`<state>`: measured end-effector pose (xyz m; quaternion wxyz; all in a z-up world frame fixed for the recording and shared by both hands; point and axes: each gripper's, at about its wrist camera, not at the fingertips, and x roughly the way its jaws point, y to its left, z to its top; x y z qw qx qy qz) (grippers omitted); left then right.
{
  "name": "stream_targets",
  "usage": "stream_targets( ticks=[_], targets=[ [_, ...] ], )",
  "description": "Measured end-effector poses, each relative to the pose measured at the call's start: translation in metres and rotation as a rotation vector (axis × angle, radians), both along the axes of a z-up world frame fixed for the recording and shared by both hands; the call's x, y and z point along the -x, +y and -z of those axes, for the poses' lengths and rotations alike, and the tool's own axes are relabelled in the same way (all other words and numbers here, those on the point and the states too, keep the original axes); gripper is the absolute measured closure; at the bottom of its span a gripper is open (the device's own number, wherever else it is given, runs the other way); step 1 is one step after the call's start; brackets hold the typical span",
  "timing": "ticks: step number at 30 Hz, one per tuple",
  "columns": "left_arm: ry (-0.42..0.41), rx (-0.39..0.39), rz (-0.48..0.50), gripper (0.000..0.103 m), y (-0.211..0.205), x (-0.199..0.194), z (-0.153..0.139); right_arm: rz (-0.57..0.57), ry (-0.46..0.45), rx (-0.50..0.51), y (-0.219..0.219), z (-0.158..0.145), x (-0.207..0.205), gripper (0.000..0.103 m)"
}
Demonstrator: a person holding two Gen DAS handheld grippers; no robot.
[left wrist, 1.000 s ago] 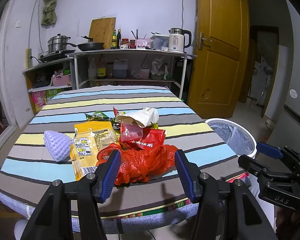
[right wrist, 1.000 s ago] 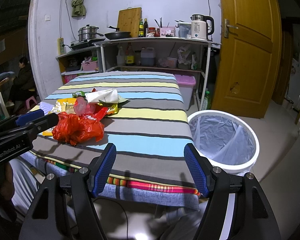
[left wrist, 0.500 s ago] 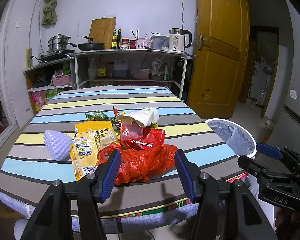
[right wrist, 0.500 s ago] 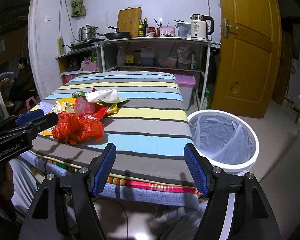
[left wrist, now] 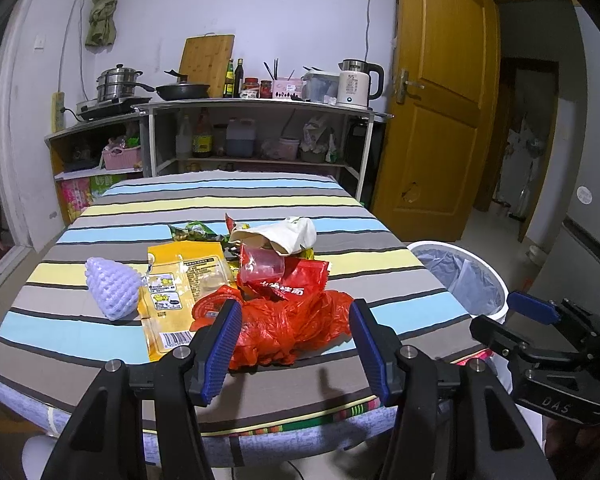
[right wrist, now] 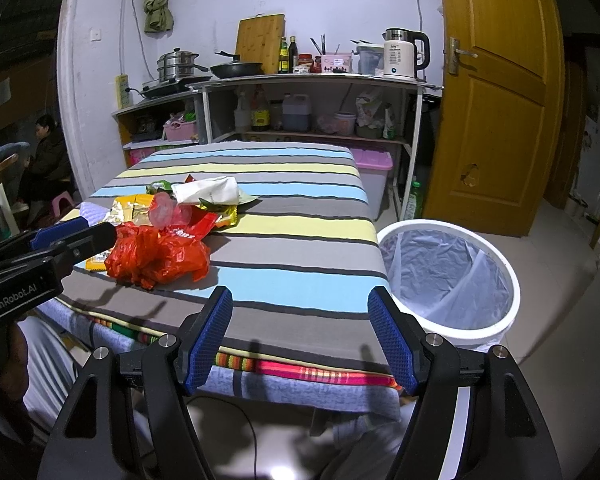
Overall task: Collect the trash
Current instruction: 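Lower the left gripper onto the red plastic bag and close it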
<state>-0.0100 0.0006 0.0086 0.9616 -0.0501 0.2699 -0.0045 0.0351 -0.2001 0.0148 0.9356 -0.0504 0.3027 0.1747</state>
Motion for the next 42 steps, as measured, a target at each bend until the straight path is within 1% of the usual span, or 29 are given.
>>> stream_targets(
  ticks=[10, 13, 19, 23, 28, 32, 34, 35, 39, 42],
  targets=[
    [0.007, 0.026, -0.021, 0.048, 0.011, -0.003, 0.004, -0.023, 0.007, 0.004, 0.007, 0.004, -0.008, 0.032],
    [0.02, 0.044, -0.034, 0.048, 0.021, -0.007, 0.005, -0.036, 0.006, 0.005, 0.011, 0.003, -0.012, 0.032],
    [0.038, 0.037, -0.084, 0.048, 0.044, -0.015, 0.009, -0.074, 0.008, 0.002, 0.021, 0.004, -0.022, 0.032],
    [0.046, 0.052, -0.082, 0.048, 0.054, -0.021, 0.012, -0.093, 0.011, 0.005, 0.031, 0.004, -0.03, 0.032],
    [0.069, 0.066, -0.03, 0.048, 0.054, -0.029, 0.022, -0.098, 0.017, 0.014, 0.037, 0.007, -0.036, 0.032],
    [0.075, 0.068, 0.043, 0.047, 0.047, -0.035, 0.028, -0.093, 0.029, 0.025, 0.039, 0.01, -0.042, 0.032],
    [0.077, 0.065, 0.077, 0.043, 0.041, -0.037, 0.031, -0.09, 0.034, 0.029, 0.039, 0.011, -0.045, 0.032],
    [0.079, 0.063, 0.089, 0.042, 0.04, -0.038, 0.032, -0.088, 0.036, 0.029, 0.039, 0.011, -0.046, 0.032],
    [0.098, 0.03, 0.134, 0.042, 0.03, -0.045, 0.039, -0.083, 0.047, 0.032, 0.038, 0.014, -0.048, 0.032],
    [0.096, -0.006, 0.151, 0.041, 0.024, -0.047, 0.042, -0.079, 0.052, 0.031, 0.036, 0.016, -0.049, 0.032]
  ],
)
